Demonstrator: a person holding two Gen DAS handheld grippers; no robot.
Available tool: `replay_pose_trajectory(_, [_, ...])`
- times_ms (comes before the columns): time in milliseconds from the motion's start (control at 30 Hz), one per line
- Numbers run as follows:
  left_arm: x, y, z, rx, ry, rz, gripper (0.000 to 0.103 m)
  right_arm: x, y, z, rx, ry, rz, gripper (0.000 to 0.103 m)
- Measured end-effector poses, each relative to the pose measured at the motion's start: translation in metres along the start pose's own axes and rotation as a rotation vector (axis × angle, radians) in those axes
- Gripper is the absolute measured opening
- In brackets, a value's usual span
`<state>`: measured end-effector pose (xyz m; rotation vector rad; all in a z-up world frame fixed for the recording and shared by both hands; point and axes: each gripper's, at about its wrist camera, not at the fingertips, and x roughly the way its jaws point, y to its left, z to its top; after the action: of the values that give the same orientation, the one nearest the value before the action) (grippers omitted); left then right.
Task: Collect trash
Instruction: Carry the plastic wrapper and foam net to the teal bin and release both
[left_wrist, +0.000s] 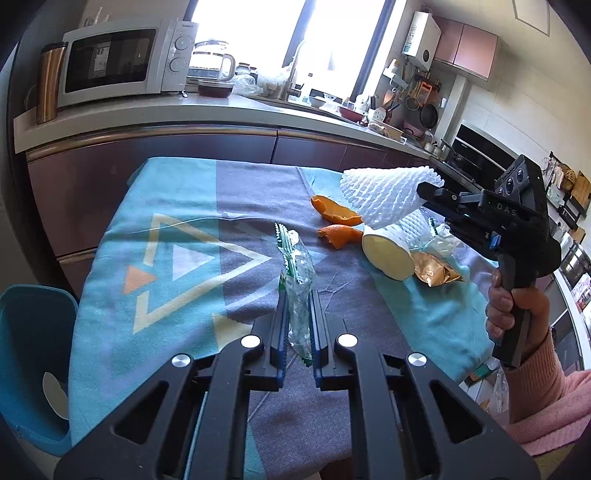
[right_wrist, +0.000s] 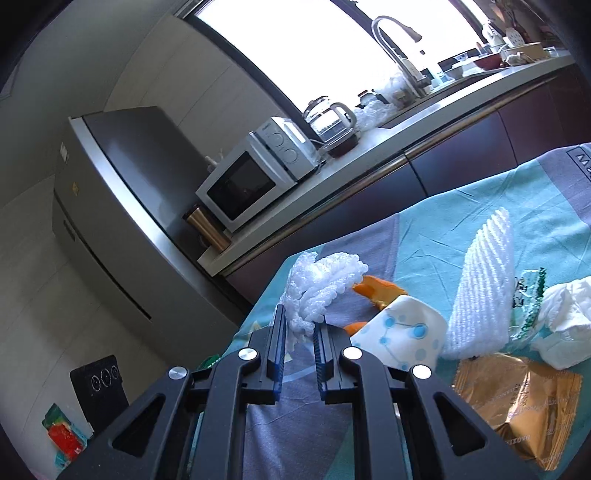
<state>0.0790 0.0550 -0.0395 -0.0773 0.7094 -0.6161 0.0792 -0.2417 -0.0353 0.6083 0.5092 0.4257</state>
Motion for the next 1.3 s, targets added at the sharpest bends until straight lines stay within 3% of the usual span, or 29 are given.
replay_pose_trajectory(633, [-0.064, 0.043, -0.017, -0.101, -0.076, 0.111, 0.011, 0.050, 0.075, -0.035, -0.142, 0.189, 0.159, 0.013])
replay_pose_trajectory(1300, [-0.132, 0.111, -0.040, -0.223, -0.145, 0.301, 0.011, 0.124, 0.152, -0.066, -0.256, 0.351, 0.299, 0.013])
